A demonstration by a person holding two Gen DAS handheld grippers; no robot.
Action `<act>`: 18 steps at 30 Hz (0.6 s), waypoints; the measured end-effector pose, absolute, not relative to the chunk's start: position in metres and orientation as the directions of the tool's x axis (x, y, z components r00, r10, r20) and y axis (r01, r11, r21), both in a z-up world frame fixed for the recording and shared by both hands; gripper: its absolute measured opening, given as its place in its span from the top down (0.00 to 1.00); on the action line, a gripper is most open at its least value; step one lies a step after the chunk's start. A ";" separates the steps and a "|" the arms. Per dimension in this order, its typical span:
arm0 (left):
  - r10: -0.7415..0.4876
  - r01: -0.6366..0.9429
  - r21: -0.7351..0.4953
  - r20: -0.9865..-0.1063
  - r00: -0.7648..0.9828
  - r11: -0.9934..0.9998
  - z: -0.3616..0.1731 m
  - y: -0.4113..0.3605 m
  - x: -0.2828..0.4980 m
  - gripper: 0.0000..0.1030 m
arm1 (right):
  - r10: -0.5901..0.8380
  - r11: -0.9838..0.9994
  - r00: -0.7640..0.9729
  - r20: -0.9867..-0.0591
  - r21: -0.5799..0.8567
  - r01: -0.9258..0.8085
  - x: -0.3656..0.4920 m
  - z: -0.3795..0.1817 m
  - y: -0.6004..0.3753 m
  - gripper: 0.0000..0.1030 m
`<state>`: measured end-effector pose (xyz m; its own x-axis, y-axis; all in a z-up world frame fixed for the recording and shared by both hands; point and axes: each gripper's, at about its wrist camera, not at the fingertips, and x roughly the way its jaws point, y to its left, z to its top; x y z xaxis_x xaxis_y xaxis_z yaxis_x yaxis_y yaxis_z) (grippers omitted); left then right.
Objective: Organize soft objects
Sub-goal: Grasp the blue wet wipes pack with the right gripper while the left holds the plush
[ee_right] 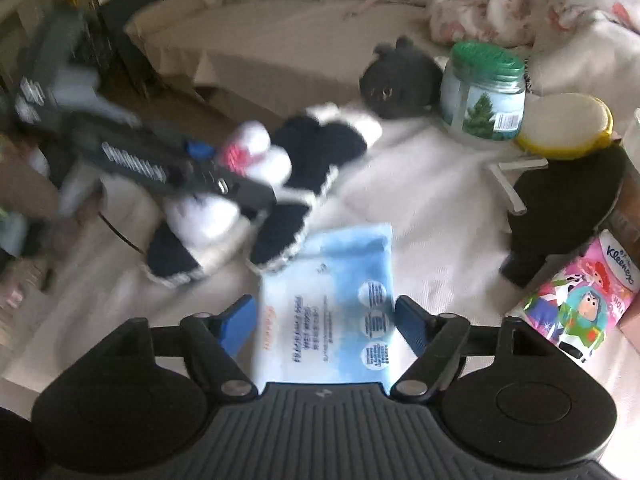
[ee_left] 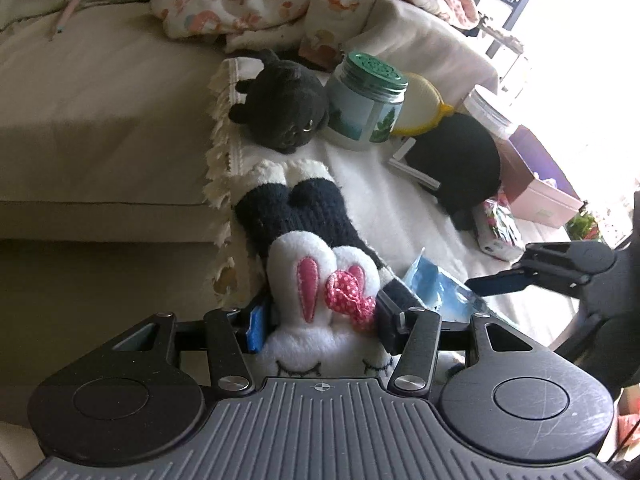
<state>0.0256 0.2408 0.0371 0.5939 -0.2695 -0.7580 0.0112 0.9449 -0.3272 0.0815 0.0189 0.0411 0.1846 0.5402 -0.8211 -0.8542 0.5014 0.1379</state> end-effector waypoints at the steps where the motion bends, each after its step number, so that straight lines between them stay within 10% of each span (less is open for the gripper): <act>1: -0.267 0.012 -0.323 -0.760 0.592 0.946 0.037 0.240 0.026 0.44 | 0.544 0.493 0.190 -0.817 0.128 -0.861 0.080 0.037 0.020 0.17; 18: -0.213 -0.012 -0.268 -0.794 0.569 0.963 0.035 0.229 0.036 0.41 | 0.526 0.468 0.265 -0.808 0.016 -0.883 0.062 0.033 0.017 0.25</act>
<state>0.0356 0.2293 0.0355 0.5687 -0.2134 -0.7944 -0.0124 0.9634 -0.2676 0.0620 0.0172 0.0328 0.2646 0.5263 -0.8081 -0.8834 0.4683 0.0157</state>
